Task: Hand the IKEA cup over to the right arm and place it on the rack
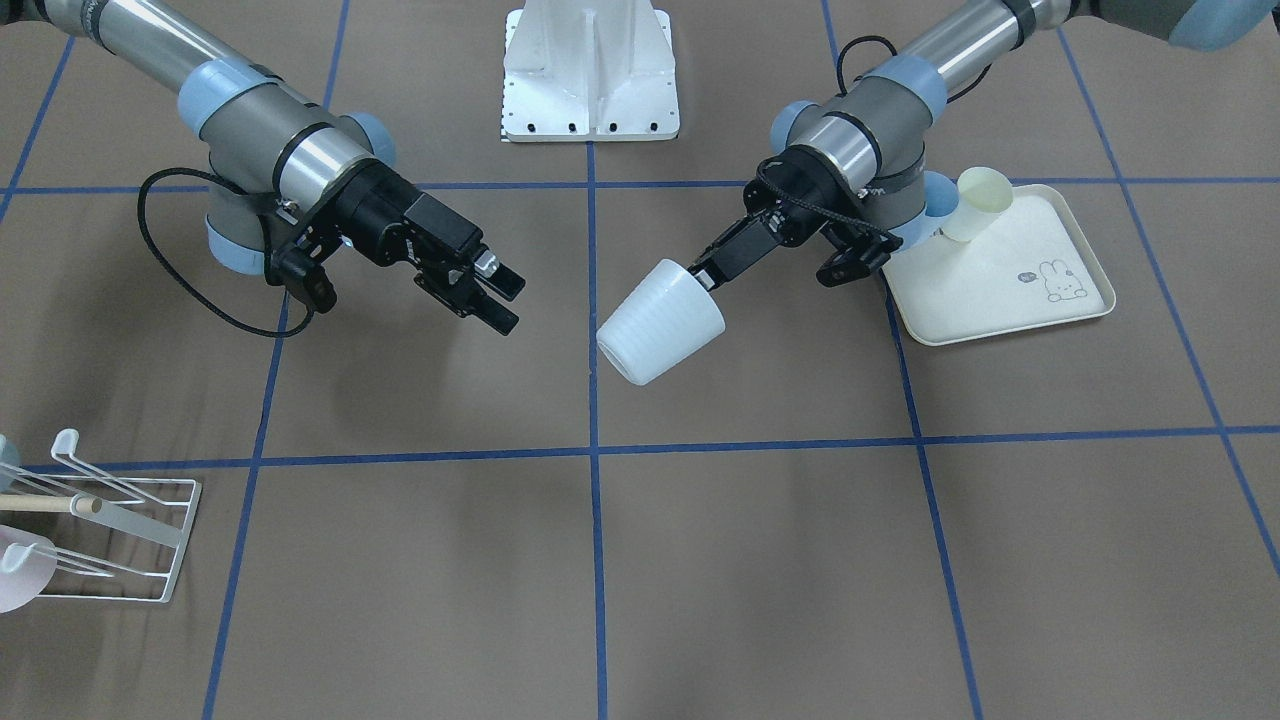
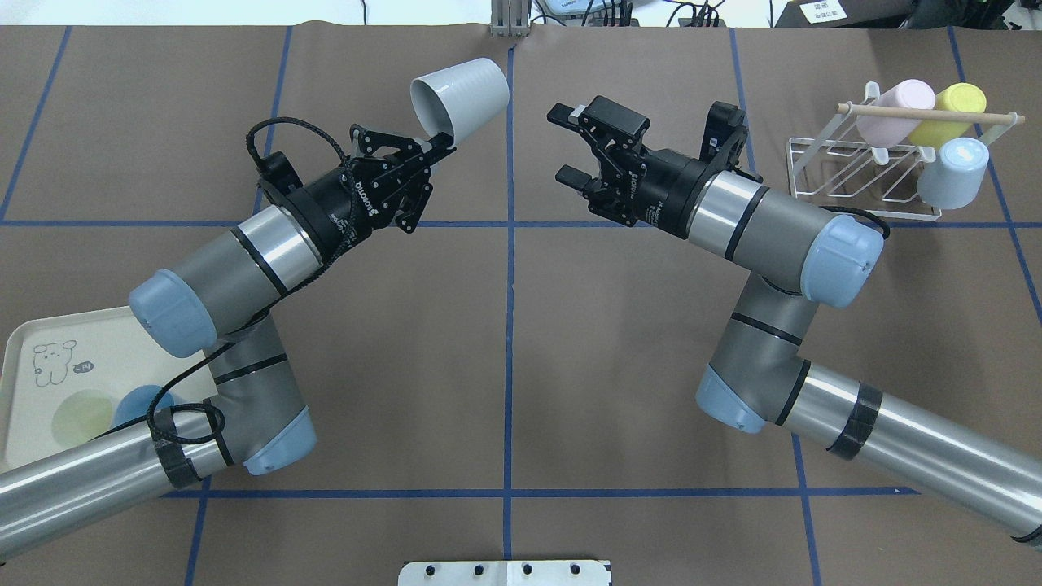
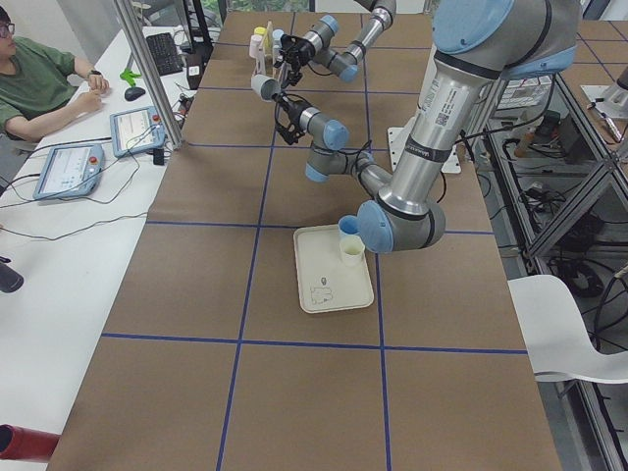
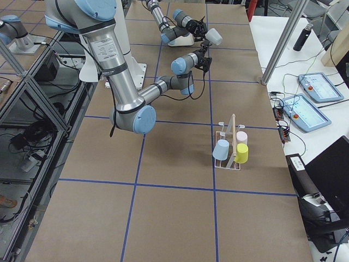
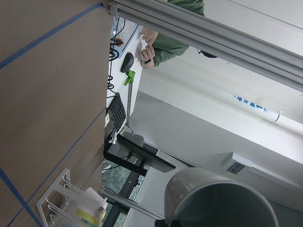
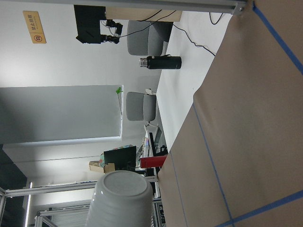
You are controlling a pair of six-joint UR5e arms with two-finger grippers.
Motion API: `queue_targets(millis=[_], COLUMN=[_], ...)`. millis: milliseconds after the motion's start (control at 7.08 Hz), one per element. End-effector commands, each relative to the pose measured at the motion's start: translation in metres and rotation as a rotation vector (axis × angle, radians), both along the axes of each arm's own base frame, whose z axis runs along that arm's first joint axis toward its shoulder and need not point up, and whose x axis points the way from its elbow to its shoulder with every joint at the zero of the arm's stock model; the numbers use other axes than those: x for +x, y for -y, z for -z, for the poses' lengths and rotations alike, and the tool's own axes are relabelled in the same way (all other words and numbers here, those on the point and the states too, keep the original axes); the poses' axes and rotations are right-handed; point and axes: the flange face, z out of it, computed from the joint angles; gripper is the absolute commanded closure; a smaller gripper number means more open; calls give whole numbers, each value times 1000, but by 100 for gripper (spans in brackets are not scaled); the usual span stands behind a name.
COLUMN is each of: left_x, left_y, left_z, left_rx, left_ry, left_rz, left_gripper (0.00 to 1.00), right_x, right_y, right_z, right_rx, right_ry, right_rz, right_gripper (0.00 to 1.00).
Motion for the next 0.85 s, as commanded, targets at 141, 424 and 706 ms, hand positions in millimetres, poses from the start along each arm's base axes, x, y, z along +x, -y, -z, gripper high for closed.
queue_targets(millis=[141,424,706], left_x=[22,41,49], left_y=[-20,-33,-39], left_z=[6,16,21], left_rx=[-2,-10,-11], left_ry=[-8,-17,-22], left_rz=[-10,-10,-18], left_gripper=[100,100,100], right_x=[-3,-5,-8], right_y=[-1,-3,-5], right_z=[4,4,3], right_rx=[-16,-17,-19], right_ry=[20,19,16], right_rz=[1,2,7], right_gripper=[0,0,0])
